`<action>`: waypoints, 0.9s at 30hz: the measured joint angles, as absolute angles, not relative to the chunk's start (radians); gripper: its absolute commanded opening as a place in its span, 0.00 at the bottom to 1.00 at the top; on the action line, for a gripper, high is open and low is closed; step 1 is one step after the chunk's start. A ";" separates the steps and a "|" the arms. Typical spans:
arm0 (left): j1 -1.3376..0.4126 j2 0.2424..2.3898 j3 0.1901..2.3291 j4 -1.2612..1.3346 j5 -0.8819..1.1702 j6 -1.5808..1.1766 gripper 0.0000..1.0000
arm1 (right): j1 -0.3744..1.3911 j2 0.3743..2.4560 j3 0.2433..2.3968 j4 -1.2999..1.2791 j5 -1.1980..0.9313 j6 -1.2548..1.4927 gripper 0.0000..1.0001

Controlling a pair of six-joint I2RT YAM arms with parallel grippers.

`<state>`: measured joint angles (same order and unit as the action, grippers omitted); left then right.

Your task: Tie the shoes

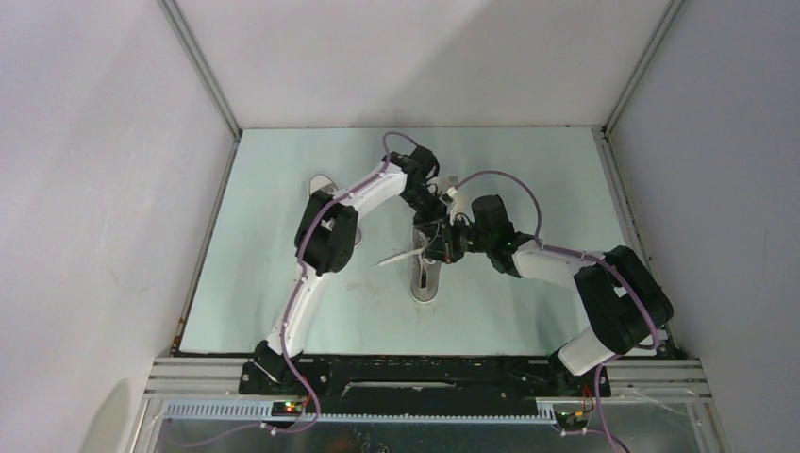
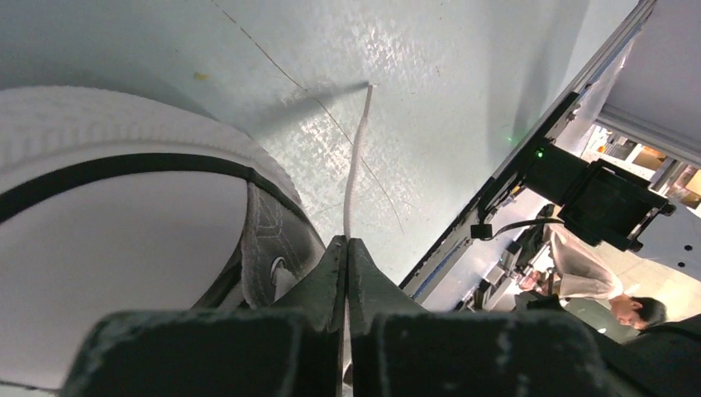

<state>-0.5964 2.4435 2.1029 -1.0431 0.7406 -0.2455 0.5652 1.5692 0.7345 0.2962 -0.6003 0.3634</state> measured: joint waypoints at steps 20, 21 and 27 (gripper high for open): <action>-0.425 1.798 1.275 -0.314 0.559 -0.602 0.00 | 0.477 1.583 0.734 0.345 -0.647 0.449 0.00; -0.428 1.784 1.254 -0.301 0.549 -0.607 0.00 | 0.475 1.586 0.734 0.347 -0.651 0.454 0.00; -0.437 1.722 1.141 -0.242 0.497 -0.630 0.04 | 0.472 1.592 0.734 0.356 -0.663 0.467 0.00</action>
<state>-0.4374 1.7222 1.1408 -0.2417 0.4973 -0.6304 0.4725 1.5925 0.7341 0.3557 -0.6628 0.4675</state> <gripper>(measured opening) 0.025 0.010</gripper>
